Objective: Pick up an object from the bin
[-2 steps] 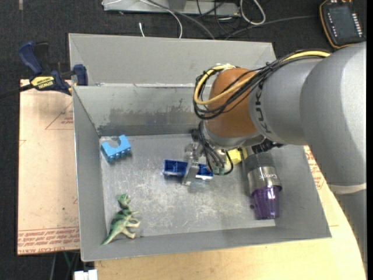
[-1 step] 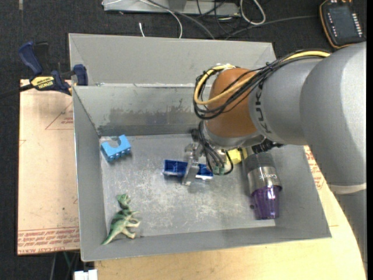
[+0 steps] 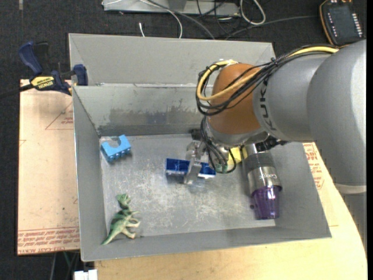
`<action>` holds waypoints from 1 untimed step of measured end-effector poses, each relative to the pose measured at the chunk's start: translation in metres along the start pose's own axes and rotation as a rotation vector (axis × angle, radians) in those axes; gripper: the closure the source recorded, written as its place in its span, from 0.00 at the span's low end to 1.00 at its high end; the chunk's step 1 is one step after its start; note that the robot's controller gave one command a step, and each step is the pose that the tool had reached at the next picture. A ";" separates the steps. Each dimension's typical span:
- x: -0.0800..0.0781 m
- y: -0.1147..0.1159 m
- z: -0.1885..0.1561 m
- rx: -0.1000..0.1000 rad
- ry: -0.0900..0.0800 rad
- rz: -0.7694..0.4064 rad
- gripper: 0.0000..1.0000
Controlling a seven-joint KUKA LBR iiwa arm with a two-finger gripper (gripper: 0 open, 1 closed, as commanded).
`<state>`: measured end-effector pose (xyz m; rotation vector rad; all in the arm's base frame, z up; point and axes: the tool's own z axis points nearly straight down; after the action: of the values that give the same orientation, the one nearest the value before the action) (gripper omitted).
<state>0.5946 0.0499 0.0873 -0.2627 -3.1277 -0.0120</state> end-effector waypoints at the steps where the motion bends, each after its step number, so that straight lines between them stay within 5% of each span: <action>1: 0.000 0.001 -0.053 -0.001 -0.002 -0.001 1.00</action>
Offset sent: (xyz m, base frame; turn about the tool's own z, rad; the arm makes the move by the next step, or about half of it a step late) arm -0.0006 -0.0001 0.0311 -0.0004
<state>0.5951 0.0500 0.1406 -0.2608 -3.1296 -0.0130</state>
